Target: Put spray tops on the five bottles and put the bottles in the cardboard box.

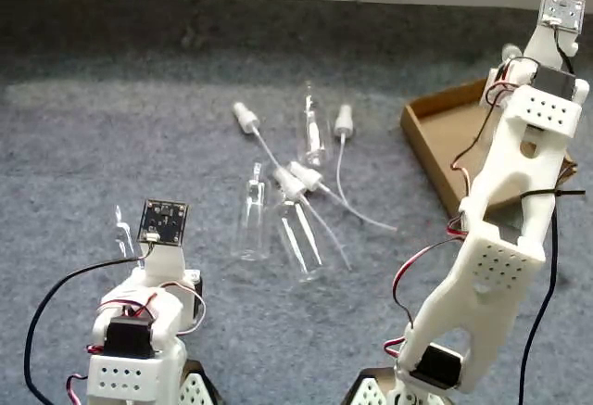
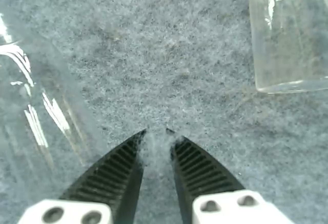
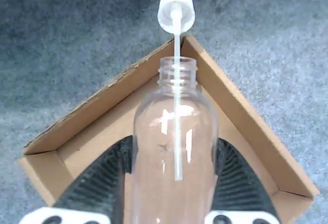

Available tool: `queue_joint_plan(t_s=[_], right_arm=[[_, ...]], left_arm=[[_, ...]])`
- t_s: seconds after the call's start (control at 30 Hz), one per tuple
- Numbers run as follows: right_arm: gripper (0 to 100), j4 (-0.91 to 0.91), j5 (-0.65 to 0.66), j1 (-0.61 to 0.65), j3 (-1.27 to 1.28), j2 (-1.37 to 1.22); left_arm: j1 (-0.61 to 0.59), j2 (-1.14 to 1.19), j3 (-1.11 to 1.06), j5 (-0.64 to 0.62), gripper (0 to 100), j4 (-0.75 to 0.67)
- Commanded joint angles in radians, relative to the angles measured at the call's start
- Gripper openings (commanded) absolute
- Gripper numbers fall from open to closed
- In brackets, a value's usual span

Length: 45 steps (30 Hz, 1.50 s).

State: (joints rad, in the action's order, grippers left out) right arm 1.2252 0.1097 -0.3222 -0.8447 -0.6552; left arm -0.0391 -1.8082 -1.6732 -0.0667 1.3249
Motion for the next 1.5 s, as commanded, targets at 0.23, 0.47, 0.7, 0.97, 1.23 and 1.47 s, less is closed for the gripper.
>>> queue_joint_plan(t_s=[0.23, 0.47, 0.7, 0.97, 1.23, 1.47], right_arm=[[9.2, 0.007, 0.011, -0.012, -0.01, -0.018], [9.2, 0.004, 0.011, -0.015, -0.019, -0.127], [9.4, -0.004, 0.011, -0.012, -0.021, -0.148], [9.4, -0.004, 0.011, -0.018, -0.021, -0.137], [9.4, 0.03, 0.012, -0.025, -0.259, -0.114], [9.4, 0.194, 0.012, -0.018, -0.519, -0.122]], left_arm=[[0.01, -0.007, -0.022, 0.009, 1, 0.003], [0.01, -0.007, -0.022, 0.009, 1, 0.003], [0.01, -0.007, -0.022, 0.009, 1, 0.002], [0.01, -0.007, -0.022, 0.009, 1, 0.002], [0.01, -0.007, -0.022, 0.009, 1, 0.002], [0.01, -0.007, -0.022, 0.009, 1, 0.002]])
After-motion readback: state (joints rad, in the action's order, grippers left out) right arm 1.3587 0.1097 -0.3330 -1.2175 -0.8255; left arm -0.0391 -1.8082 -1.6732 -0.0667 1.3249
